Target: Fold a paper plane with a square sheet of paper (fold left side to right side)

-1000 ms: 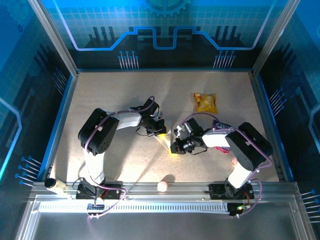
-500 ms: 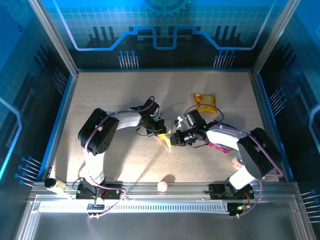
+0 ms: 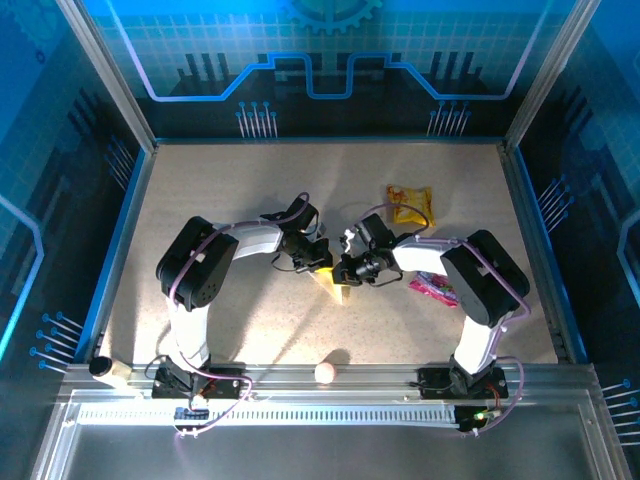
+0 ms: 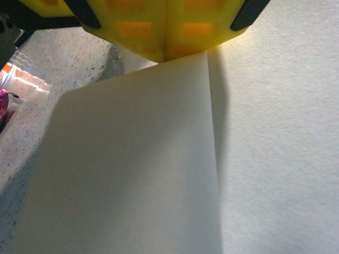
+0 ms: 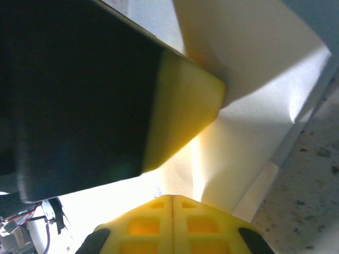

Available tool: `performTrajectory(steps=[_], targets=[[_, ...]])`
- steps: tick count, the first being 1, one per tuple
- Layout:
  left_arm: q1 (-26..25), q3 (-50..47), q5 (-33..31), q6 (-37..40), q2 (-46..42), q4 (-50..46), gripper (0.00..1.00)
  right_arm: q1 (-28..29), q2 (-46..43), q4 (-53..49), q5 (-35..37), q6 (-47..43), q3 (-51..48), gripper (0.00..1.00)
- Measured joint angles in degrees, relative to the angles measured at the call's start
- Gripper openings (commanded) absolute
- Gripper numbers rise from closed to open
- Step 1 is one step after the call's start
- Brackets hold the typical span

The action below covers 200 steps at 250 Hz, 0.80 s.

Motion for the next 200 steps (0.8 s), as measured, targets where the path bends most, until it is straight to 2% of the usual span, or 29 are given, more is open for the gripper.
performTrajectory(steps=[200], targets=[[0.2, -0.6, -0.1, -0.2, -0.3, 1.0, 0.07, 0.5, 1.4, -0.2, 2.7, -4.3, -0.7, 0.0]])
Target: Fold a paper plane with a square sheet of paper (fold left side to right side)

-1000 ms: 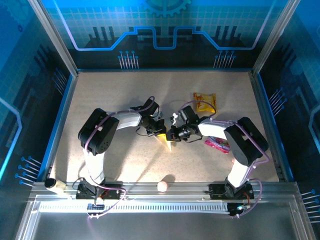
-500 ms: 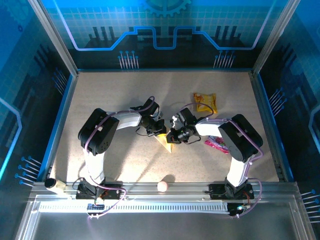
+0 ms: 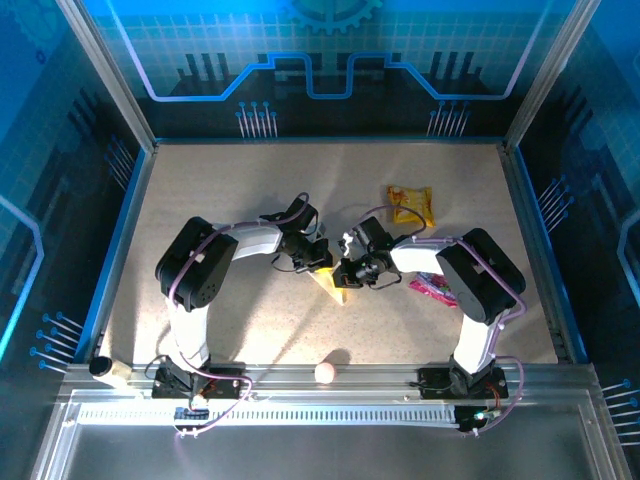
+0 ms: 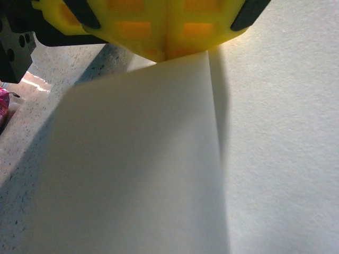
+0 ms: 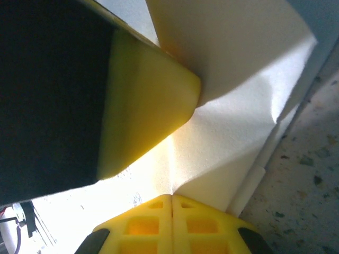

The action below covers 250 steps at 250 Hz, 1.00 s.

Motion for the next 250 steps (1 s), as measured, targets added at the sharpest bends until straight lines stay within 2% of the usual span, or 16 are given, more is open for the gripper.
performTrajectory(steps=[112, 183, 250], targets=[[3.1, 2.3, 0.9, 0.1, 1.6, -0.6, 0.08, 0.0, 0.0, 0.4, 0.0, -2.2, -0.7, 0.0], [4.6, 5.8, 4.1, 0.6, 4.3, -3.3, 0.08, 0.0, 0.1, 0.4, 0.0, -2.8, -0.6, 0.0], [7.4, 5.9, 5.6, 1.6, 5.2, -0.4, 0.08, 0.0, 0.1, 0.4, 0.0, -2.8, -0.6, 0.0]])
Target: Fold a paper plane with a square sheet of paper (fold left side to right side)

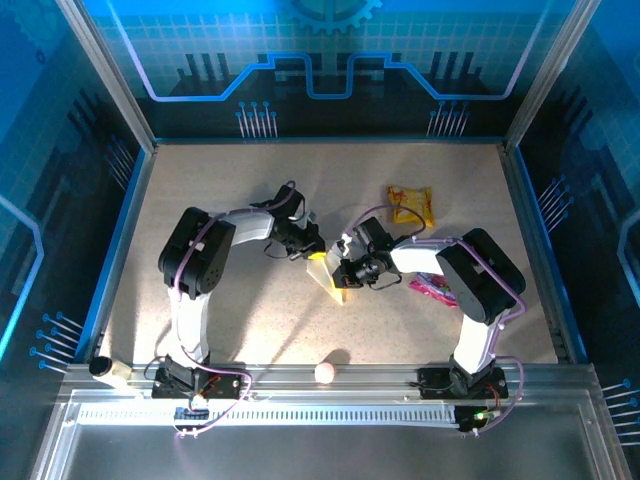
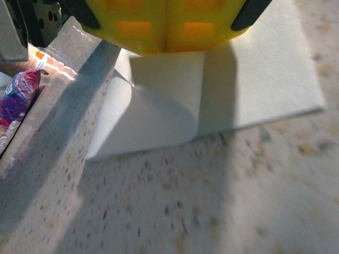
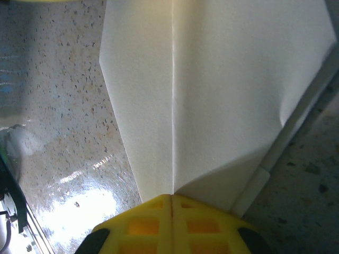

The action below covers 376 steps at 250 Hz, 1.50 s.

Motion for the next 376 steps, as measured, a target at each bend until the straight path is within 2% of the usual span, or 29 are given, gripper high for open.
performTrajectory(steps=[91, 155, 181, 223, 266, 319, 376], targets=[[1.9, 4.8, 1.8, 1.7, 3.4, -1.2, 0.08, 0.0, 0.2, -0.3, 0.2, -0.4, 0.4, 0.0], [7.5, 11.5, -4.7, 3.6, 5.1, -0.9, 0.07, 0.0, 0.1, -0.4, 0.2, -0.4, 0.3, 0.0], [8.2, 10.7, -6.1, 4.0, 3.8, 0.4, 0.07, -0.1, -0.2, -0.4, 0.2, -0.4, 0.0, 0.0], [6.5, 1.2, -6.3, 4.0, -5.0, 3.0, 0.07, -0.3, -0.9, -0.5, -0.1, -0.3, -0.5, 0.0], [1.6, -7.0, -5.8, 2.6, -12.3, 7.6, 0.07, -0.4, -0.9, -0.9, -0.3, -0.3, -0.4, 0.0], [-4.7, -8.9, -5.1, 0.0, -10.3, 11.6, 0.07, -0.4, -0.8, -1.5, -0.2, -0.4, -0.1, 0.0], [-5.4, -7.5, -6.3, 0.0, -5.0, 12.2, 0.07, -0.5, -0.8, -2.2, -0.3, -0.4, 0.3, 0.0]])
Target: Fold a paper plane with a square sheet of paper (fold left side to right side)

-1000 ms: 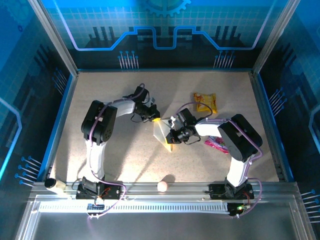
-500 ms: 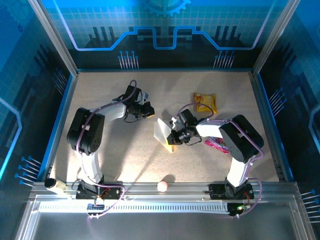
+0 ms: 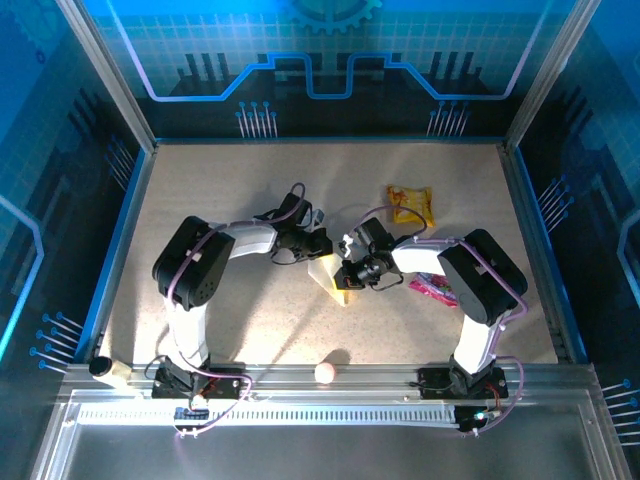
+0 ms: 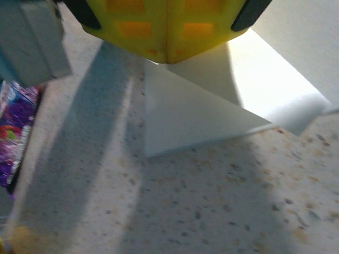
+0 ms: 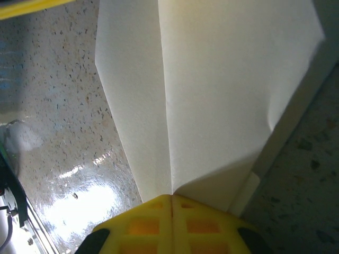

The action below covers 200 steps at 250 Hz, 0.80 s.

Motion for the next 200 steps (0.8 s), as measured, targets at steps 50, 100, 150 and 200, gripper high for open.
performTrajectory(steps=[50, 100, 150, 200], targets=[[0.0, 0.0, -0.5, 0.0, 0.5, 0.7, 0.06, -0.3, -0.1, -0.7, -0.6, 0.0, 0.1, 0.0], [0.0, -1.2, -0.4, 0.0, 1.2, 3.5, 0.04, -0.4, -1.6, -2.7, -0.4, 0.2, 0.0, 0.0], [0.0, -2.0, -0.2, 0.0, 1.2, 5.6, 0.02, -0.4, -3.5, -4.2, -0.6, 1.2, 1.0, 0.0], [0.0, -2.2, -0.2, 0.0, 1.2, 6.1, 0.01, -0.5, -2.6, -2.7, -0.9, 2.7, 4.5, 0.0]])
